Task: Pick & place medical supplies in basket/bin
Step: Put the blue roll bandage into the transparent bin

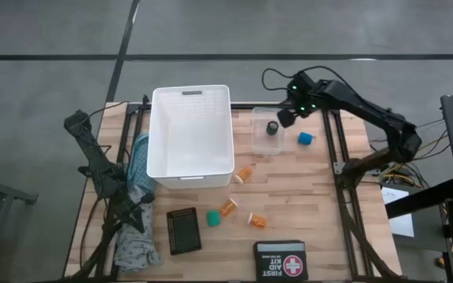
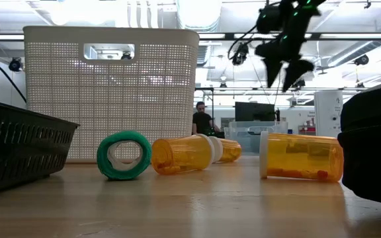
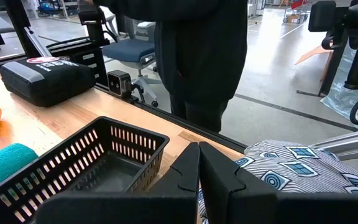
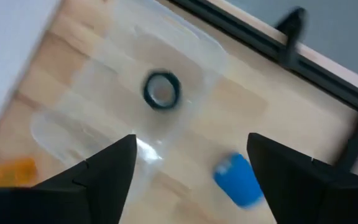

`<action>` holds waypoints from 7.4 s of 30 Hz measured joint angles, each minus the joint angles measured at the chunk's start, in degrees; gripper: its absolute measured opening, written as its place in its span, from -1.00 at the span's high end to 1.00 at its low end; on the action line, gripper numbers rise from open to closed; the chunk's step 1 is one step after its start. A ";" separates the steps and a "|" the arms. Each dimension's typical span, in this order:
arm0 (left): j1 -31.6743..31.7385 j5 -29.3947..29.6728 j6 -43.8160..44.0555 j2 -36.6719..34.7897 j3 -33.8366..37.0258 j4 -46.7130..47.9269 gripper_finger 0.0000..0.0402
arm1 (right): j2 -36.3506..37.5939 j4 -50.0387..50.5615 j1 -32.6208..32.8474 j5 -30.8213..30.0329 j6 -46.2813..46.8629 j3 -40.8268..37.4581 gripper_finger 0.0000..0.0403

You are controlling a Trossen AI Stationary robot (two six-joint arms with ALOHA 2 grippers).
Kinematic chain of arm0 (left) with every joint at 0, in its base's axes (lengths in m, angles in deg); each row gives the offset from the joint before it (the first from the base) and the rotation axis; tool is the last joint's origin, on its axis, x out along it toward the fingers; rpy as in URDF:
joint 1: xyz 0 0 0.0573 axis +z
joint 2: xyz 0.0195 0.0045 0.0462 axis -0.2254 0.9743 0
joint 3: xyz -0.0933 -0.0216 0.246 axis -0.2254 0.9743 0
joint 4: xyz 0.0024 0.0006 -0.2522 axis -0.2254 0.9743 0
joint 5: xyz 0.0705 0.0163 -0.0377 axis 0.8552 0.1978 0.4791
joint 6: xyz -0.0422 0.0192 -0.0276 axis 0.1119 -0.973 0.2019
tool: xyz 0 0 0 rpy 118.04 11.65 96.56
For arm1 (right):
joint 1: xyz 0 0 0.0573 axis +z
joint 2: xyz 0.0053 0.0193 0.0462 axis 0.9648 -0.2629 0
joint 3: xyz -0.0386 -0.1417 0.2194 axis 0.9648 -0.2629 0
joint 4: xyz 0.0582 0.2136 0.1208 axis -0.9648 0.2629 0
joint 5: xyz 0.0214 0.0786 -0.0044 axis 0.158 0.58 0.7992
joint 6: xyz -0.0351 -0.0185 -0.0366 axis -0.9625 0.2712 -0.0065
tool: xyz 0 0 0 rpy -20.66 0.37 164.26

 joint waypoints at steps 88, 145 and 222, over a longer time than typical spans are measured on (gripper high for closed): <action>0.01 0.00 0.00 0.00 0.01 0.00 0.95 | -1.96 -19.25 -9.44 -0.30 -26.50 -30.97 -0.59; 0.02 0.00 0.00 -0.02 0.00 0.00 0.95 | 8.00 -22.02 -11.64 6.47 -25.73 -31.04 0.06; 0.02 0.00 0.01 -0.02 0.02 -0.02 0.95 | -17.41 -12.62 2.29 23.72 -25.33 -3.74 0.05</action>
